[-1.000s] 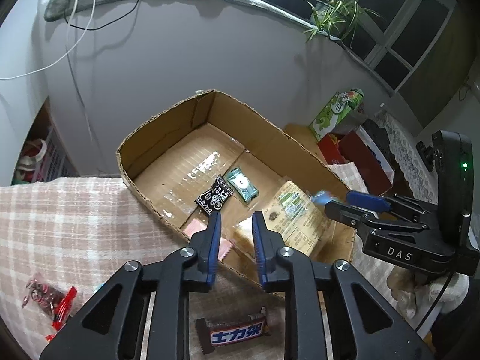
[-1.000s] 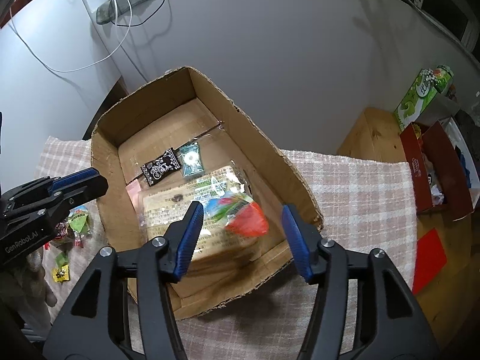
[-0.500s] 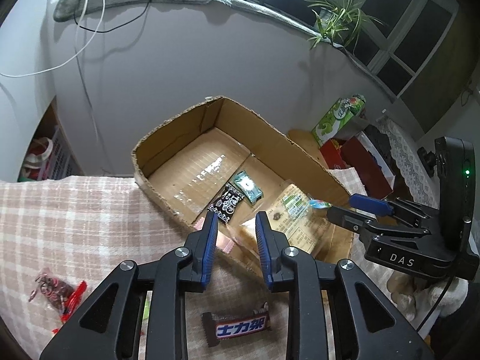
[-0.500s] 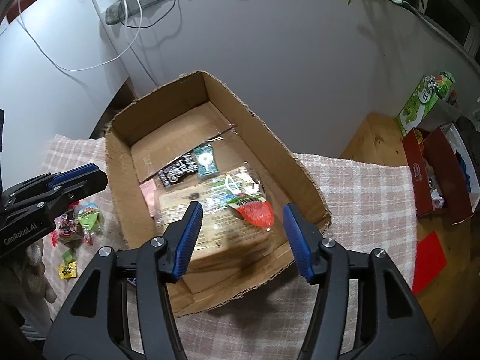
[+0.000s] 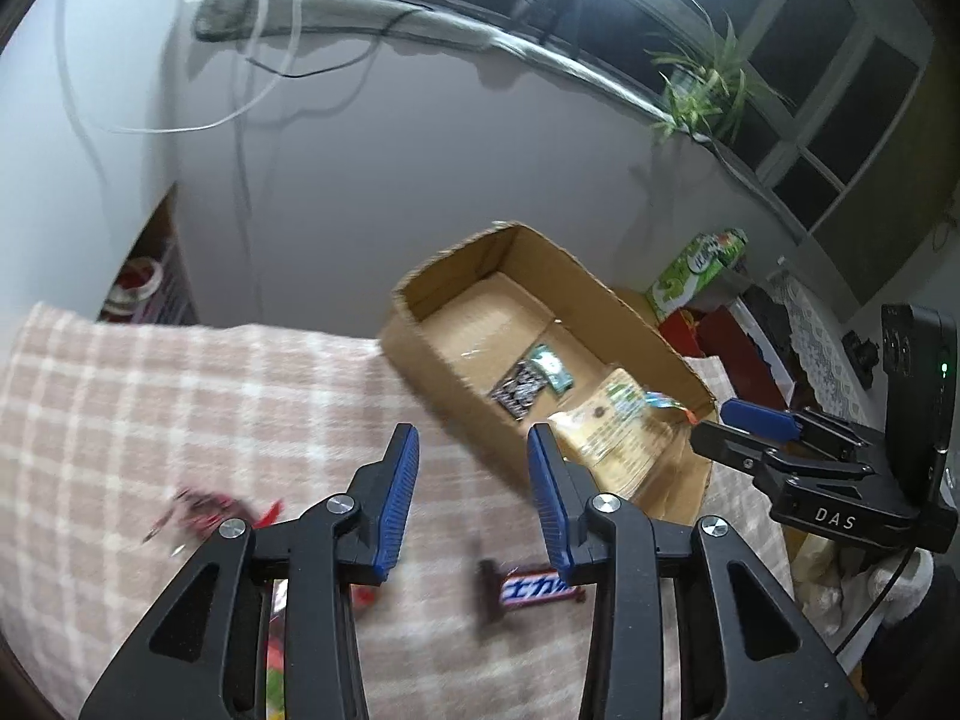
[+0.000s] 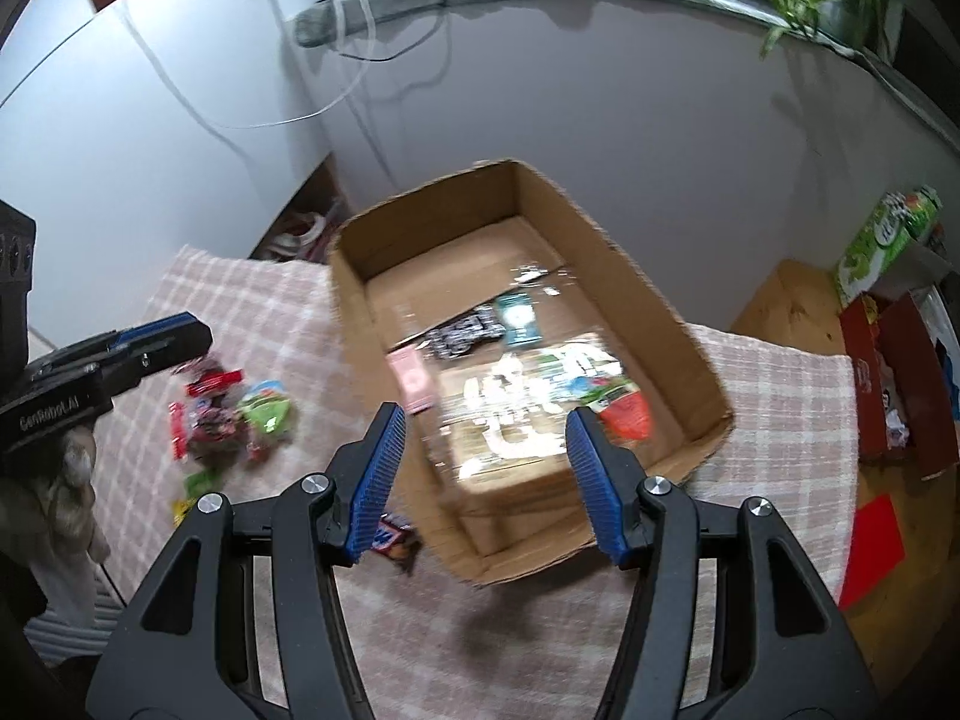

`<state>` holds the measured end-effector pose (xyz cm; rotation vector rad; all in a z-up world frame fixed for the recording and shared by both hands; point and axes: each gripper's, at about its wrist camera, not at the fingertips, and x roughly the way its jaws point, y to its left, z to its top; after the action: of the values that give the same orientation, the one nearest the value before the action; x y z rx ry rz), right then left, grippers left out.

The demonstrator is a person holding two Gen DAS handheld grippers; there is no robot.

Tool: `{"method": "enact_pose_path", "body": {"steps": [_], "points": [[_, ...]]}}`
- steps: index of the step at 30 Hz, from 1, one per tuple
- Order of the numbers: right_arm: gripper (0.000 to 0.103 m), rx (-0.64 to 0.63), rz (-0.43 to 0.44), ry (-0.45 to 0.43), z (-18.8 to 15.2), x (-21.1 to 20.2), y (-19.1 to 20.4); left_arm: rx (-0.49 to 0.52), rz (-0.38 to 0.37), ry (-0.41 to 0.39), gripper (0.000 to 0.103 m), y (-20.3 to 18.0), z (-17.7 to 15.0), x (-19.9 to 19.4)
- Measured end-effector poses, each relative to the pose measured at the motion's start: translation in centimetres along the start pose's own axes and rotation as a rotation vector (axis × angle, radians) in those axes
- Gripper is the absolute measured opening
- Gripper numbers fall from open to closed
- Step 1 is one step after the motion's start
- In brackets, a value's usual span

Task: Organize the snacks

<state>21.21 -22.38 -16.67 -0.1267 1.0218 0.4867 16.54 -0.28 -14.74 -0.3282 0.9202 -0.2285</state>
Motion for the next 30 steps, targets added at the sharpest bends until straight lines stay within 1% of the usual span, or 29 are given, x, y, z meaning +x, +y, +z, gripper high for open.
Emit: {"method": "enact_pose_path", "body": {"steps": [7, 11, 16, 21, 24, 26, 30], "points": [[0.058, -0.109, 0.076, 0.026, -1.2, 0.0, 3.6, -0.060, 0.051, -0.039, 0.036, 3.7, -1.7, -4.0], [0.058, -0.209, 0.106, 0.072, -2.6, 1.0, 5.9, -0.115, 0.060, -0.029, 0.036, 5.9, -3.3, -5.4], [0.058, -0.301, 0.134, 0.143, -4.1, 2.7, 8.1, -0.144, 0.075, 0.027, 0.036, 7.7, -6.4, -5.6], [0.058, -0.339, 0.137, 0.194, -5.1, 4.7, 9.1, -0.124, 0.064, 0.105, 0.036, 8.0, -9.4, -4.8], [0.058, -0.349, 0.135, 0.213, -5.3, 5.8, 9.4, -0.102, 0.051, 0.134, 0.036, 7.9, -10.5, -4.4], [0.058, -0.352, 0.142, 0.211, -5.3, 6.6, 9.6, -0.094, 0.036, 0.147, 0.036, 7.8, -11.0, -4.0], [0.058, -0.355, 0.127, 0.234, -5.3, 8.0, 10.0, -0.085, 0.018, 0.161, 0.036, 7.7, -11.6, -3.4]]}}
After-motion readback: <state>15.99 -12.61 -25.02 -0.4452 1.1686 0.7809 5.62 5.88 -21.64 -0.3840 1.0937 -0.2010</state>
